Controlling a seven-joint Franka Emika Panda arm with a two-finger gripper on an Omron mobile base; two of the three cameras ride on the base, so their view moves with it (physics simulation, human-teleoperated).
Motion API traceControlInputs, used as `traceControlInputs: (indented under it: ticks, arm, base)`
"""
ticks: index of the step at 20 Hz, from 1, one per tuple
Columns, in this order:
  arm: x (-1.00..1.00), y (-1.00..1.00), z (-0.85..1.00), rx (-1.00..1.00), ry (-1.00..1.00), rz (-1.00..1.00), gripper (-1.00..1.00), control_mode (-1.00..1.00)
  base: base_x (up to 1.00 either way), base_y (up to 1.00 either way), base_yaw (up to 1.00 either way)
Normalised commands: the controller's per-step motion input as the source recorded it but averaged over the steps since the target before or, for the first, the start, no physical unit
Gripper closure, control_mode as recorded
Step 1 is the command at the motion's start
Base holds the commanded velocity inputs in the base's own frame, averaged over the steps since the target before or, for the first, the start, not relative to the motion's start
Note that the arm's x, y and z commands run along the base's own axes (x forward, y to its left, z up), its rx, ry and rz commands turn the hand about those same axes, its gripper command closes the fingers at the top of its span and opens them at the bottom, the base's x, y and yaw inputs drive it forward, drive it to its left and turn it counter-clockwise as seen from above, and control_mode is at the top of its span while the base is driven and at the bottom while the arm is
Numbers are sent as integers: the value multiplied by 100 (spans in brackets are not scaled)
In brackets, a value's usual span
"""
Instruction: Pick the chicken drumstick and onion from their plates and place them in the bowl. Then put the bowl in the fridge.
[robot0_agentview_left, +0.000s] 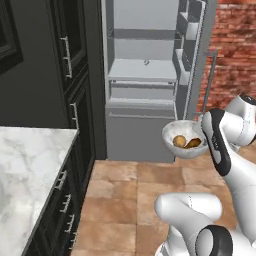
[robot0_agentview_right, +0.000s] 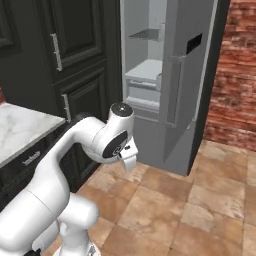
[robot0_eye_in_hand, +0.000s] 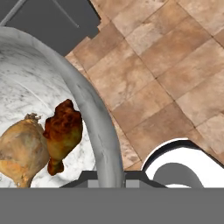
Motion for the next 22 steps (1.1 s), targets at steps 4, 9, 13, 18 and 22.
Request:
traceControlInputs:
  ticks: [4,9,13,18,22]
  arm:
    - [0,0,0,0,0,0,100,100]
    - [0,0,0,0,0,0,100,100]
    - [0,0,0,0,0,0,100,100]
    - [0,0,0,0,0,0,100,100]
    - [0,0,0,0,0,0,100,100]
  base:
    - [70,48,-26]
    - [74,39,-30]
    - [75,32,-29]
    - [52,40,-4]
    - [55,31,0]
